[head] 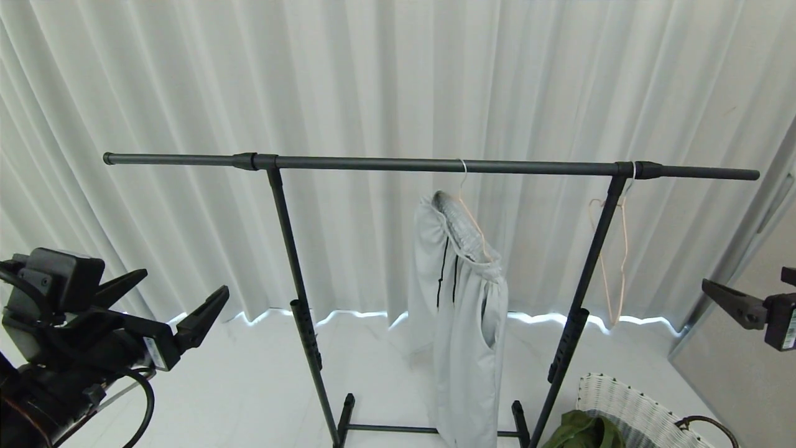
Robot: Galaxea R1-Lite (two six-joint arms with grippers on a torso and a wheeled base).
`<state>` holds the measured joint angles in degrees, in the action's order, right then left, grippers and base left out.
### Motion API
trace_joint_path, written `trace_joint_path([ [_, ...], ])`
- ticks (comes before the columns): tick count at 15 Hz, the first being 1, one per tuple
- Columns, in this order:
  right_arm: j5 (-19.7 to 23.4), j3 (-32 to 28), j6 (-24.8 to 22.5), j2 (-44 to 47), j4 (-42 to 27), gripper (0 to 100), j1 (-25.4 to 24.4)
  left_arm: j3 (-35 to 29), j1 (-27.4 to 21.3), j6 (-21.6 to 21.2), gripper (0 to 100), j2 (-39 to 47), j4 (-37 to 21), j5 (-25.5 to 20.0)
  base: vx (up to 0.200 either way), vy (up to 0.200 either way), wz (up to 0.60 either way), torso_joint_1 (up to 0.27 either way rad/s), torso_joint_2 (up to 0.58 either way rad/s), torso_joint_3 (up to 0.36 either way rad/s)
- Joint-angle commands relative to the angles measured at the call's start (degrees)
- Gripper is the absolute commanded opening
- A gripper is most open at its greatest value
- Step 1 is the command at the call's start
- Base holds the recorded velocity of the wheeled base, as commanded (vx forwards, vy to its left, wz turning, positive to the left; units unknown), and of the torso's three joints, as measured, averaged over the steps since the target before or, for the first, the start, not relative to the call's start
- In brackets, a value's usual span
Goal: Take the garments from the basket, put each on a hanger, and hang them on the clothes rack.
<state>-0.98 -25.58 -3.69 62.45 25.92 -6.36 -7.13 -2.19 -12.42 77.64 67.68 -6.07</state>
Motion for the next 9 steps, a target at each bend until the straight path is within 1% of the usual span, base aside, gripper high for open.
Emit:
trace_joint_path([
  [1,-0.2,3.5,-2.5,-1.5,0.6,100,0.1,-0.3,-0.1,-0.1,100,1.6,0.1,-0.1,0.0,0.0,0.0,0.0,0.0,0.0],
  [2,-0.3,4.7,-4.1,-1.8,0.7,100,0.4,-0.3,-0.2,0.0,100,1.8,0.1,-0.1,0.0,0.0,0.0,0.0,0.0,0.0],
  [6,-0.2,5.1,-7.1,-3.0,0.7,100,0.7,-0.7,-0.2,0.1,100,1.5,0.1,-0.1,0.0,0.0,-0.6,0.002,0.0,0.004],
  [9,-0.2,3.4,-7.6,-2.8,0.7,100,1.0,-0.6,-0.1,0.2,100,1.5,0.1,0.1,0.0,0.0,-0.6,0.007,0.0,0.001],
])
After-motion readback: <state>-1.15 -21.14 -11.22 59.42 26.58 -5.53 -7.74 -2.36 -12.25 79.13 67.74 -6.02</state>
